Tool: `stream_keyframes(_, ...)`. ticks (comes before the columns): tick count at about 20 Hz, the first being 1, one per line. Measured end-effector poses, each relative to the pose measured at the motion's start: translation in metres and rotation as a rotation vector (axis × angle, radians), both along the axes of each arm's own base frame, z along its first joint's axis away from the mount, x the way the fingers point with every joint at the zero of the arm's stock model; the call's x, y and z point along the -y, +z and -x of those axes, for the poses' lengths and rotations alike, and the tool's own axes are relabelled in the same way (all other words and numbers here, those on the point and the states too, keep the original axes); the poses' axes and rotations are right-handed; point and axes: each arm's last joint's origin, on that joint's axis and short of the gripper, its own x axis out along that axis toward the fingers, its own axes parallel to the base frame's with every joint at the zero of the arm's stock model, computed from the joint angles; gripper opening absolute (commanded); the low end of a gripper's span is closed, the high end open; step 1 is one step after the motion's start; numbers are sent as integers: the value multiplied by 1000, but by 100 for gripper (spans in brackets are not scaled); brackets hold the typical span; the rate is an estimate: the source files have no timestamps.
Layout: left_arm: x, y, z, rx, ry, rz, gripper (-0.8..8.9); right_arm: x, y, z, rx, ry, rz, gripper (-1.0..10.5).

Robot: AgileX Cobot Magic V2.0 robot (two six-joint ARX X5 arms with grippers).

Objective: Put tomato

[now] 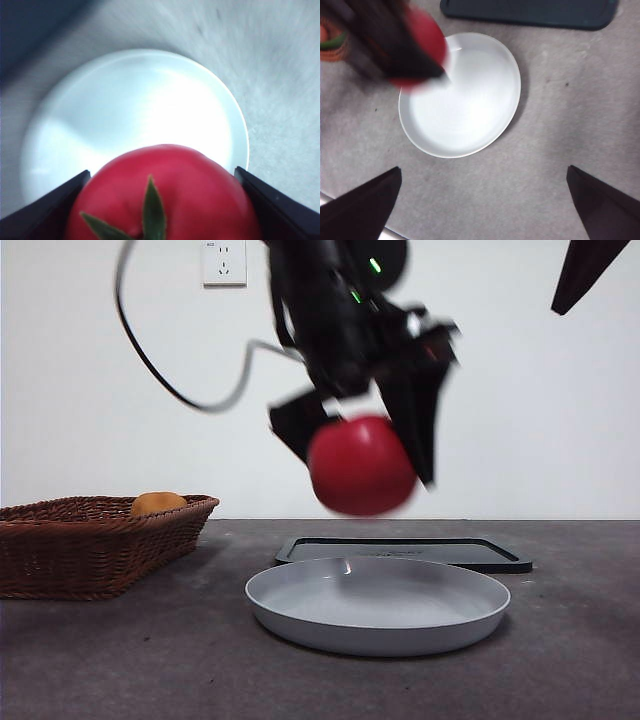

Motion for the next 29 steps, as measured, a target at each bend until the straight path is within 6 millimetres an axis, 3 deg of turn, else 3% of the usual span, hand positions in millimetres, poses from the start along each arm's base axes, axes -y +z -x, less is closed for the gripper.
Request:
stream_keyframes(3,19,-24,4,-16,-37,-17,337,4,0,4,-10,-9,10,588)
stream_keyframes(7,26,-45,0,21,-22,-92,337,6,0,7,-21,-10,17,587)
stream_keyframes(29,29,-57,-4,50,-9,-133,343,6,0,7,-23,-9,20,587)
